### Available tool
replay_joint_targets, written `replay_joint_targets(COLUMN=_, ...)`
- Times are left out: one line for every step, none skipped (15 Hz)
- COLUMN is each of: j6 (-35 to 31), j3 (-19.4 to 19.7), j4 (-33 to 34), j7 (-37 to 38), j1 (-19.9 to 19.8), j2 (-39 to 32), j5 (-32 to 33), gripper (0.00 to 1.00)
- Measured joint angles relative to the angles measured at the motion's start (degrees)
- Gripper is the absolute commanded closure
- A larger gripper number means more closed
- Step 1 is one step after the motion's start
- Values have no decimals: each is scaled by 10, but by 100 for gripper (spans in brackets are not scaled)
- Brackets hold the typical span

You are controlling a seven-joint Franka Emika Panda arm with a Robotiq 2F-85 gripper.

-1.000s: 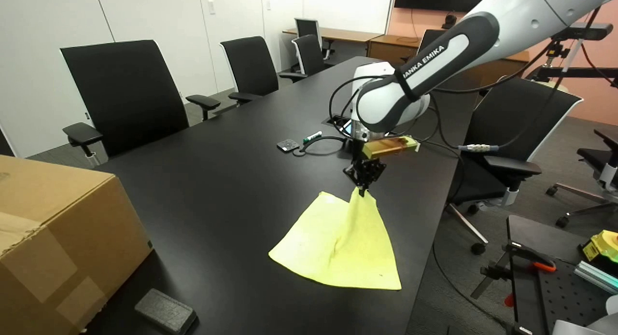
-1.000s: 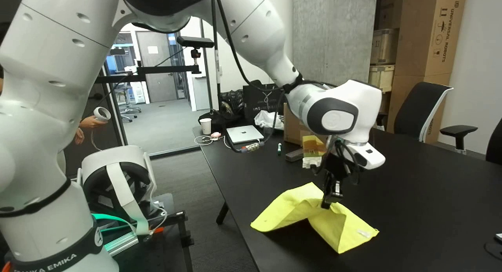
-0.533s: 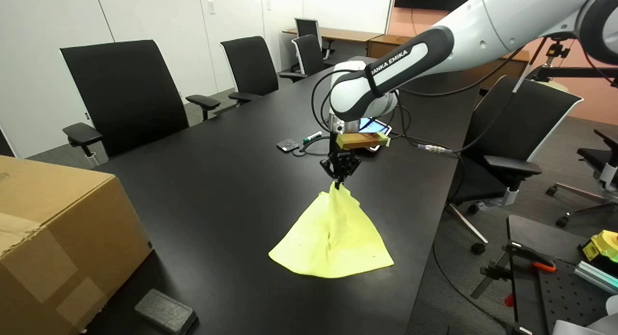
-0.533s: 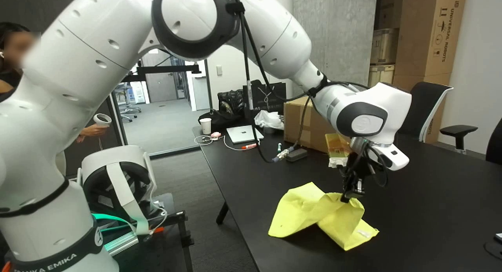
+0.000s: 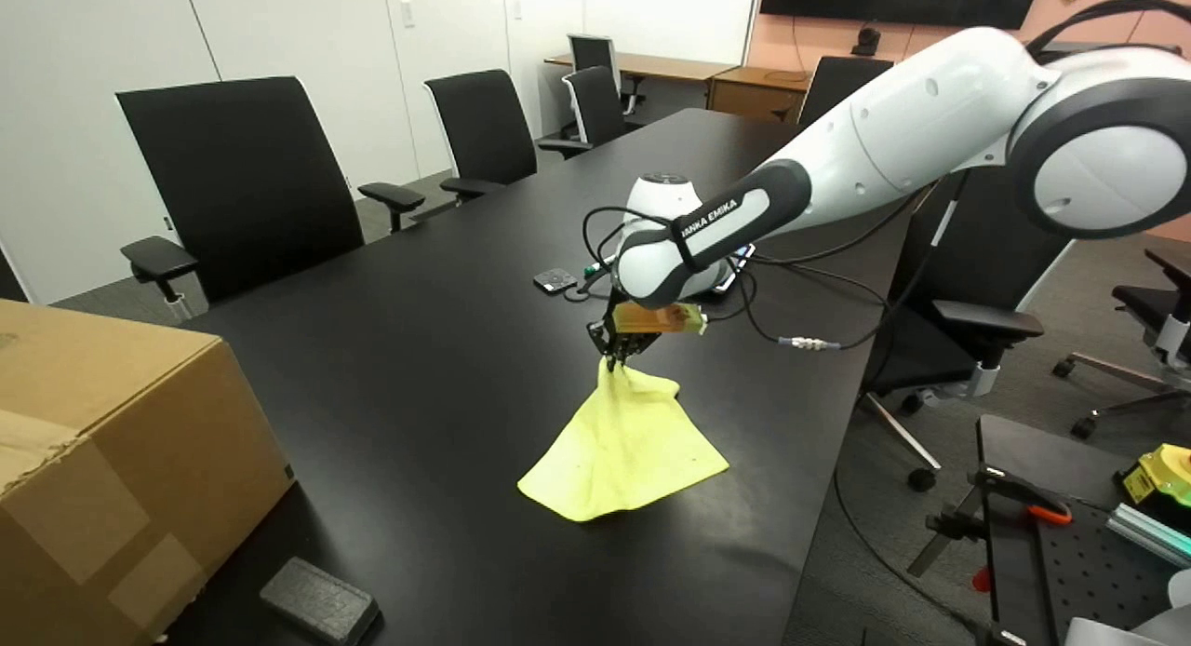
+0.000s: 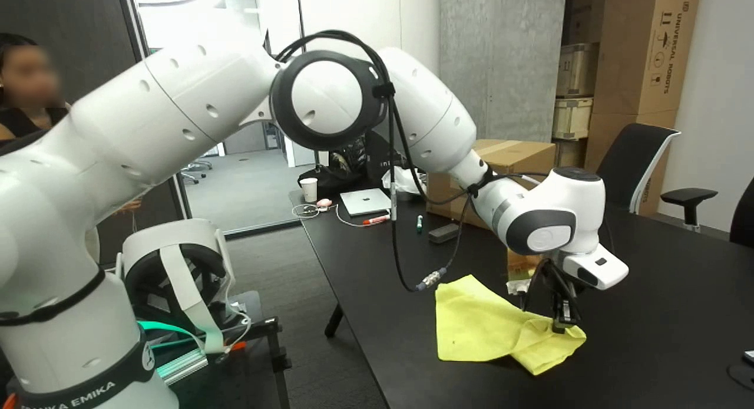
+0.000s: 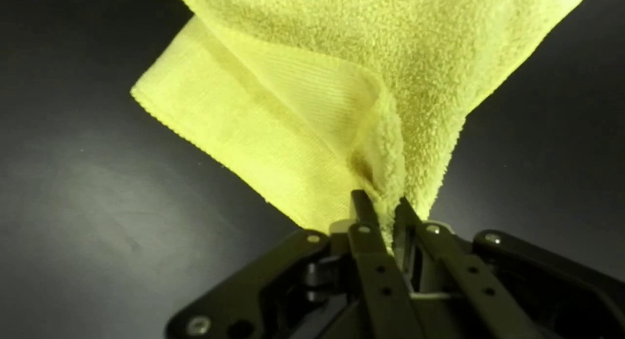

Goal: Fold the towel in half

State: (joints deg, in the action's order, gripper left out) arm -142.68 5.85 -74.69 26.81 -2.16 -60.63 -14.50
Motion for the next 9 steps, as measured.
replay_joint_targets(j6=-24, j3=8, j4=1, j7=13, j1=5, j2=-10, j5=0, gripper=47)
replay_joint_targets(j6=-46, j3=15, j4=1, j7=23, j1=7, j2=-17, j5=0, gripper=40)
replay_joint_targets(j6=-64, j3=19, j4=0, j7=31, j1=9, j2=-21, j5=0, gripper=32)
replay_joint_targets(j6=-80, j3=21, j4=-3, j7=35, j1=9, j2=-22, j5=0, gripper=25)
replay_joint_targets(j6=-94, j3=22, j4=-7, j7=36, j1=9, j2=-21, j5=0, gripper=16)
replay_joint_targets(j6=-105, j3=22, j4=-12, j7=36, j1=9, j2=-19, j5=-1, gripper=10)
replay_joint_targets(j6=-117, j3=21, j4=-19, j7=35, j1=9, j2=-16, j5=-1, gripper=3)
replay_joint_targets(j6=-125, j3=19, j4=-33, j7=32, j1=8, j2=-7, j5=-1, gripper=0)
replay_joint_targets(j6=-129, j3=15, j4=-51, j7=25, j1=7, j2=5, j5=-1, gripper=0)
